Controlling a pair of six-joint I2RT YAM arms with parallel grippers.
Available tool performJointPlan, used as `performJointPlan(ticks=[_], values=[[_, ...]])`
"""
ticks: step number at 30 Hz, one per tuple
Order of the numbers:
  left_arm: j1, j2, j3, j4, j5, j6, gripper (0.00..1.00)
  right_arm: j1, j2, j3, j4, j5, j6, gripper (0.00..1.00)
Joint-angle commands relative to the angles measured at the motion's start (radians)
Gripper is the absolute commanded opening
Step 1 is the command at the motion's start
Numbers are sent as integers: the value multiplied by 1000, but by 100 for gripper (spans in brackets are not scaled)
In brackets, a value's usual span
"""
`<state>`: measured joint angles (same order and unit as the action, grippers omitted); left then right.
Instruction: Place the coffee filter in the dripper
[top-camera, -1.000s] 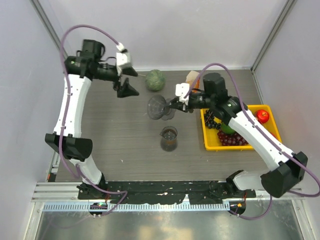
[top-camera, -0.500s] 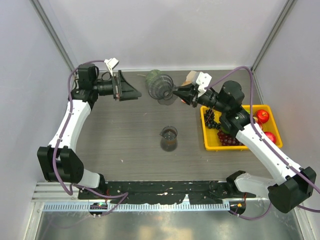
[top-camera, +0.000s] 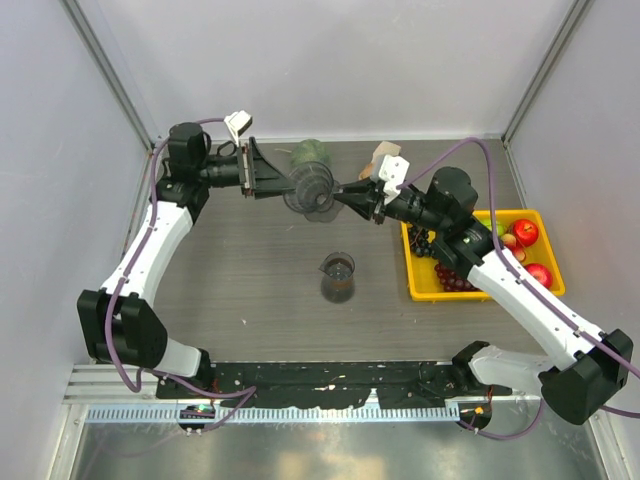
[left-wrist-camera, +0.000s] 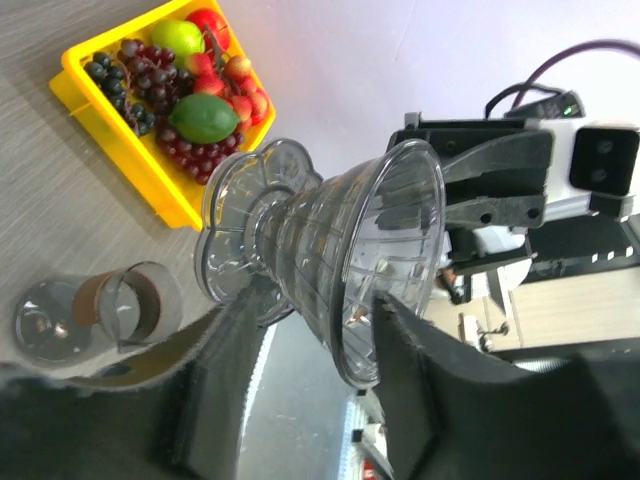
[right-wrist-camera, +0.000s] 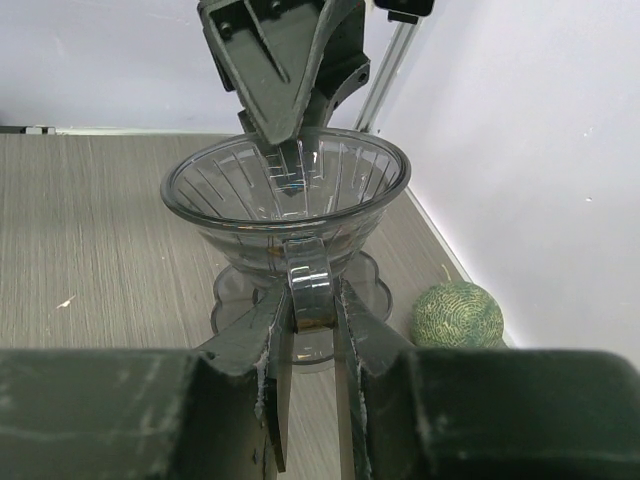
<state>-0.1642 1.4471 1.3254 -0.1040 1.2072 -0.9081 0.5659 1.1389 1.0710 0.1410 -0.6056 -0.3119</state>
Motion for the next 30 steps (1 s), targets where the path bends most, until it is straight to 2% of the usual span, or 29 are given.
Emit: performJointPlan(ticks=[1, 4, 6, 7, 8, 10, 12, 15, 20, 21, 23, 30], values=[[-14, -25, 58, -179, -11, 132, 43, 8, -5, 18, 22, 40, -41, 5], [-20, -27, 66, -255, -18, 192, 23, 9, 7, 43, -36, 32, -49, 5], [-24, -19, 81, -308, -24, 227, 9, 9, 18, 64, -104, 26, -68, 10], [-24, -14, 95, -344, -32, 250, 4, 9, 21, 81, -174, 23, -100, 18], [-26, -8, 109, -373, -38, 277, 0, 9, 22, 89, -205, 20, -122, 34], [-31, 13, 164, -498, -66, 342, 0, 8, 22, 116, -305, 17, -199, 46], [-37, 48, 224, -653, -101, 432, 0, 5, 19, 132, -415, 7, -251, 49], [-60, 85, 293, -811, -167, 546, 0, 5, 31, 161, -487, 9, -294, 54], [-103, 82, 327, -888, -286, 600, 0, 3, 100, 283, -645, -3, -383, 62], [-109, 79, 330, -895, -313, 588, 0, 5, 114, 300, -665, -11, -397, 66], [-116, 72, 331, -907, -386, 558, 0, 6, 131, 349, -739, -22, -429, 69], [-146, 82, 353, -922, -501, 491, 0, 20, 176, 438, -923, -66, -504, 67]])
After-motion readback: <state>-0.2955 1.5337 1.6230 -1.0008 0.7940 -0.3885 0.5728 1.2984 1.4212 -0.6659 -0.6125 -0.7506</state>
